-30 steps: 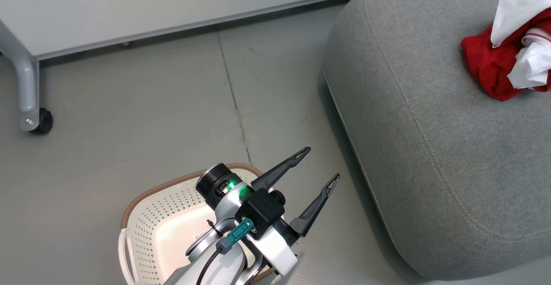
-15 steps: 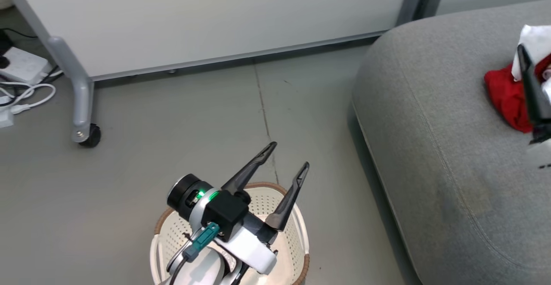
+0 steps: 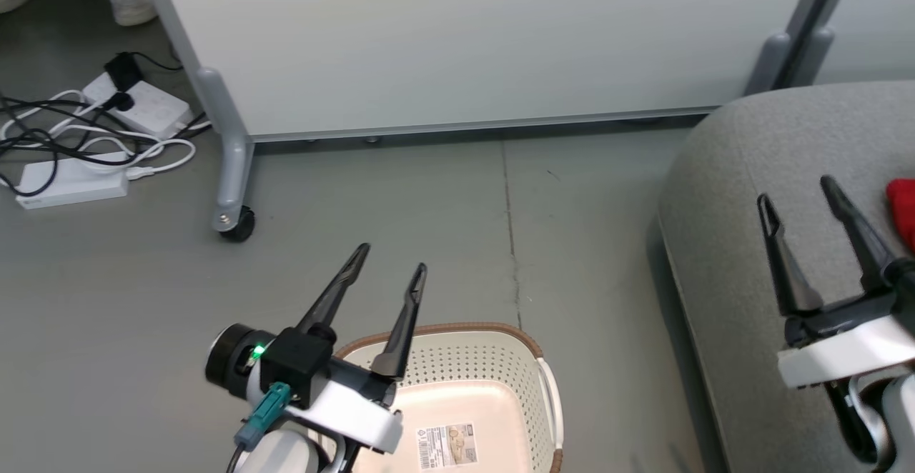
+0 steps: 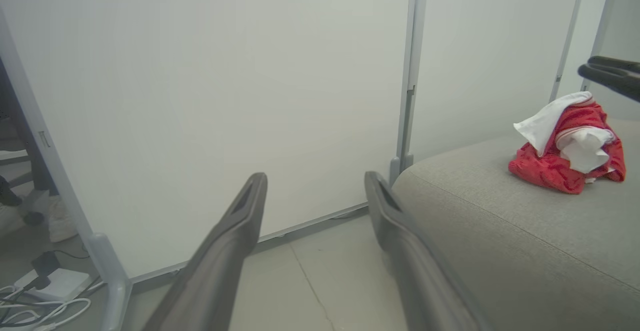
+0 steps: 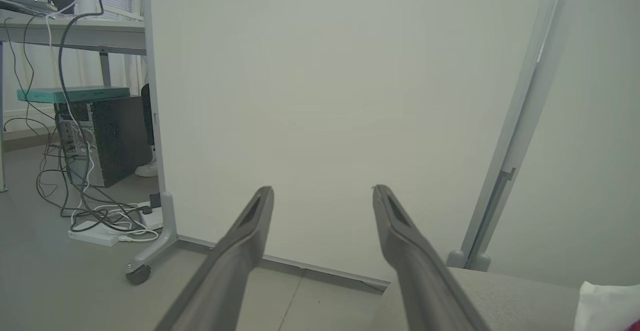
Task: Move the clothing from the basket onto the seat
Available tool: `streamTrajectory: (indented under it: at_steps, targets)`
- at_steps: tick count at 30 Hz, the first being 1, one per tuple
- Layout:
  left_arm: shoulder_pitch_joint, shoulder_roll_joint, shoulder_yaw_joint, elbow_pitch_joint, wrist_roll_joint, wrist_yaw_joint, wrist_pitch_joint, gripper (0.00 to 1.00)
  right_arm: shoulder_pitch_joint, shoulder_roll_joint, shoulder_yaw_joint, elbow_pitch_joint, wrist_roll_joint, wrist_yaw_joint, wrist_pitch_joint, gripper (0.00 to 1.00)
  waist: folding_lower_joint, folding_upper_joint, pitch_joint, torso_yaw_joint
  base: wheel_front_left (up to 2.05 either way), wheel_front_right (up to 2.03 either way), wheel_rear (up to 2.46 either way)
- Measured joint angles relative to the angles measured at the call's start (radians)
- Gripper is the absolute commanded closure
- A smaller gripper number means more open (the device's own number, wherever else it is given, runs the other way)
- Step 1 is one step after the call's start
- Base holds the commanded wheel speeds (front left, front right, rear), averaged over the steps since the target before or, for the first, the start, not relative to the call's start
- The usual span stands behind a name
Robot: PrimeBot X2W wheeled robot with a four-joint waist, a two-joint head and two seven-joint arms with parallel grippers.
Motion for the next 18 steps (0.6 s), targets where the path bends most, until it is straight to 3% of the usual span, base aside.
streamTrajectory:
  at_steps: [8,18]
  targets:
    - [0.064,0.001,0.05,0.015,0.046,0.077,0.0,0.0,0.086,0.112,-0.022,0.012,-0.042,0.0,0.0,0.0,0.0,0.0,-0.027,0.065,0.0,0.0,0.0]
    - [0.131,0.0,0.094,-0.035,-0.077,0.122,0.0,0.0,0.144,0.197,0.008,0.054,-0.088,0.0,0.0,0.0,0.0,0.0,-0.039,0.086,0.0,0.0,0.0]
